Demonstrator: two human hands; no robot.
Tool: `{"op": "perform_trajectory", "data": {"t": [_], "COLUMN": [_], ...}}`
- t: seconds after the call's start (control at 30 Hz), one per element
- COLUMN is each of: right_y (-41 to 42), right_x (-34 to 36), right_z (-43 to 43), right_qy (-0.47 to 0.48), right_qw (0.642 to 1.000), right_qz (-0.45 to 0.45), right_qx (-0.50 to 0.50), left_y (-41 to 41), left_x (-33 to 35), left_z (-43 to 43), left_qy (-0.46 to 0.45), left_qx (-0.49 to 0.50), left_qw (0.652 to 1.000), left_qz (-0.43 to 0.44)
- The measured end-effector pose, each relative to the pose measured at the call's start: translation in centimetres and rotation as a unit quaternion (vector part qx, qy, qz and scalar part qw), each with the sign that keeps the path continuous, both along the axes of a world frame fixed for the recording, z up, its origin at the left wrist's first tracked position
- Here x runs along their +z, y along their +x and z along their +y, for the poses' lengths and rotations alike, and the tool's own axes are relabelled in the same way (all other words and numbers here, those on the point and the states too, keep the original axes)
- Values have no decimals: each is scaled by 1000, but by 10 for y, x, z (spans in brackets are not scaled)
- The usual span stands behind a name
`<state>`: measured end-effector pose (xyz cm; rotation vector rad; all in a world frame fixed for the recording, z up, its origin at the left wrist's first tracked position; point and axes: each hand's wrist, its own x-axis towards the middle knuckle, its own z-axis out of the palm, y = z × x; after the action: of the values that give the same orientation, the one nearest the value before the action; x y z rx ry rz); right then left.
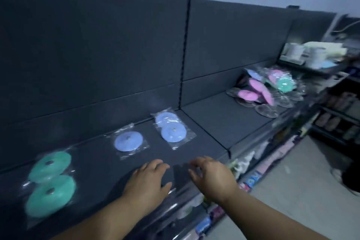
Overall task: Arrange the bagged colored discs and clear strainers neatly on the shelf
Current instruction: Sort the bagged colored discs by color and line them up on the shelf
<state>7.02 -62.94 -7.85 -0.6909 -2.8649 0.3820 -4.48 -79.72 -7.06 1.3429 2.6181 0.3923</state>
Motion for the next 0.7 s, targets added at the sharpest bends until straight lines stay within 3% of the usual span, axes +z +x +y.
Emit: {"op": "perform_trajectory", "data": {"t": [0.2, 0.4, 0.53, 0.7], "right_y": [198, 362, 400, 386], "right_x": [-20, -39, -33, -22], "right_z": [136, 219, 265, 320], "right_qy": [-56, -99, -85, -70], "right_qw": [982, 941, 937, 949], "right_qz": [-106, -176, -158, -105], "right_qx": [-149, -271, -300, -290], "left_y": [124, 207, 228, 224], "left_x": [-18, -40, -38, -31], "left_z": [147, 260, 317, 388], "left_qy": [-35, -104, -92, -46], "left_qx": [-110, -137, -145, -138], "left_qw": [993, 984, 984, 989], "left_qz": [-32, -40, -42, -38]}}
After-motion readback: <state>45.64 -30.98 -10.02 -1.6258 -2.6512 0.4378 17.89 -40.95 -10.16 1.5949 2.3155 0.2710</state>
